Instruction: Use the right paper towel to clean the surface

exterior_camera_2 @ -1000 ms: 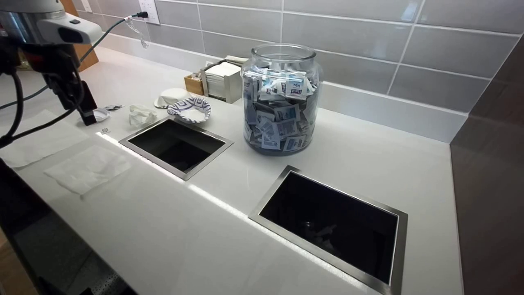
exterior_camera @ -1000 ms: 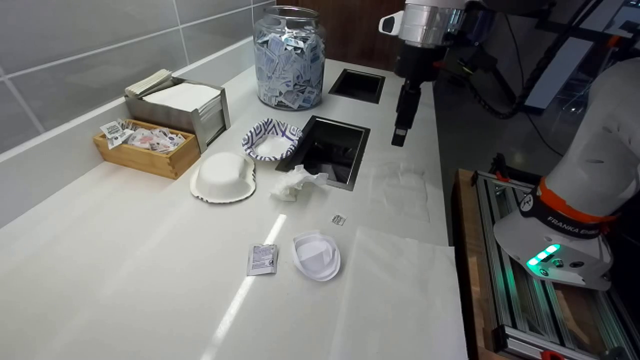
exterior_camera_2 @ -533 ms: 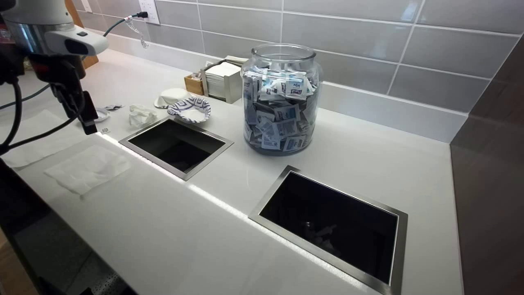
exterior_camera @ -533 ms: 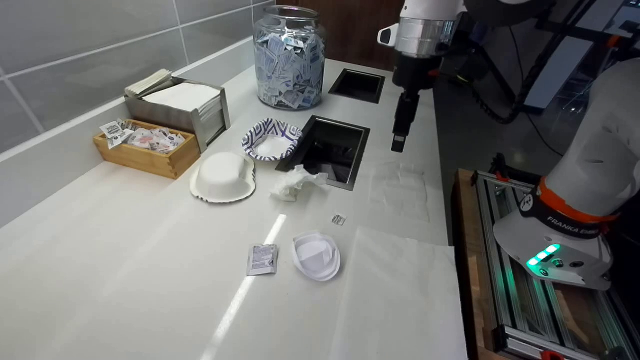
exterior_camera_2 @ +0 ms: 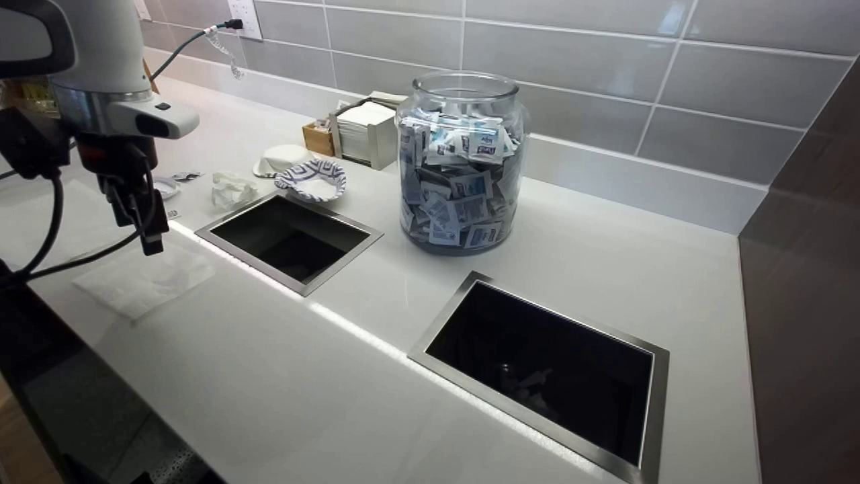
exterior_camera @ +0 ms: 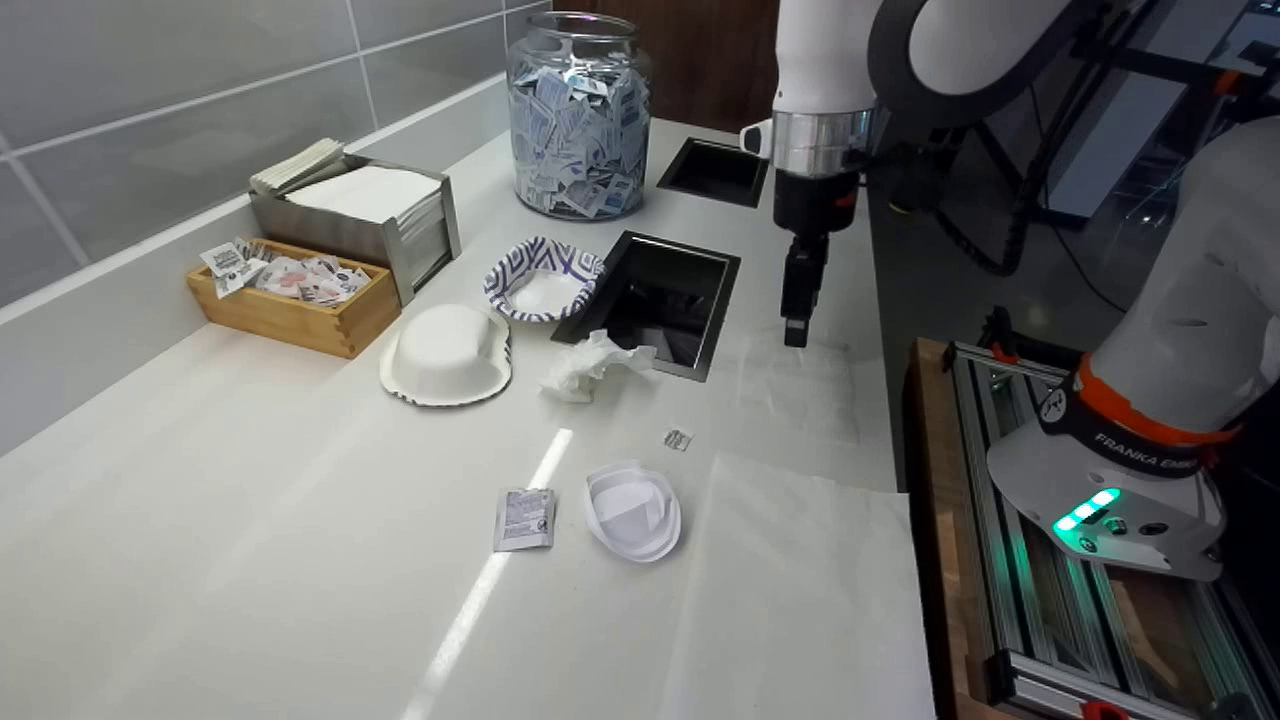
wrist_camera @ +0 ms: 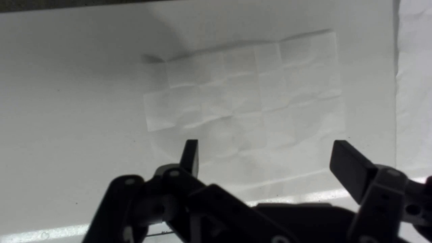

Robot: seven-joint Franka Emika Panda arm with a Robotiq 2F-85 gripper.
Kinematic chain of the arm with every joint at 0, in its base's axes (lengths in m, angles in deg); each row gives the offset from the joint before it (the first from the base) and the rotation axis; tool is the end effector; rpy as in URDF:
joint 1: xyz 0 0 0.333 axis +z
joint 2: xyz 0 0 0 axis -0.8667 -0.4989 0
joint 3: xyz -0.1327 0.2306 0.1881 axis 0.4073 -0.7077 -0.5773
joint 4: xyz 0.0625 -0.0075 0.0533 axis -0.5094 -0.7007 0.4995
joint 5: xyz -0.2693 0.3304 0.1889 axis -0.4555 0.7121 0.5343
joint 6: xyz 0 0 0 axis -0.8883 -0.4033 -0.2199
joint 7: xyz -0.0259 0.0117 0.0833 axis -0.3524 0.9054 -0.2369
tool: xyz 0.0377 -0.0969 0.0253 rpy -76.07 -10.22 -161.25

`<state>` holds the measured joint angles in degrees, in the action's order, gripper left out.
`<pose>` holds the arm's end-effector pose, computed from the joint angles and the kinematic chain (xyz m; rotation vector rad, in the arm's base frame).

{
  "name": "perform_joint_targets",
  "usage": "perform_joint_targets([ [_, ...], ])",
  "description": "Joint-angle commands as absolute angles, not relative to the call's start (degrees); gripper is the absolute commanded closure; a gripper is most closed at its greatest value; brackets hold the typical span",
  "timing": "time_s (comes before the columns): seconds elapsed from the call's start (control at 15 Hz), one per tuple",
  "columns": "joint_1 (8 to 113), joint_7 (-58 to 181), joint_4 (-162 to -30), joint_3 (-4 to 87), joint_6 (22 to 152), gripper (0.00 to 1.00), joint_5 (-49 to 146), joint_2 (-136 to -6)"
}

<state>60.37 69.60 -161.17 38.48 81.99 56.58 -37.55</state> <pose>0.4053 -0.0003 0.2467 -3.0522 0.0252 0.2911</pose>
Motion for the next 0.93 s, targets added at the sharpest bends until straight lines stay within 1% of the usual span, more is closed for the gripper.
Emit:
perform_joint_targets([
  [0.0,60.49,69.97,-161.13,38.65,85.5,0.0,56.45,-42.44],
  [0.6,60.94,71.63,-161.1,38.47,90.92,0.0,58.59,-49.48],
  [0.67,60.98,71.61,-161.09,38.37,91.44,0.07,58.54,-49.87],
  [0.73,61.05,71.72,-161.08,38.29,92.07,0.24,58.51,-50.17],
  [0.8,61.09,71.67,-161.07,38.21,92.47,0.31,58.48,-50.39],
  [0.87,61.13,71.56,-161.04,38.13,92.49,0.32,58.31,-50.38],
])
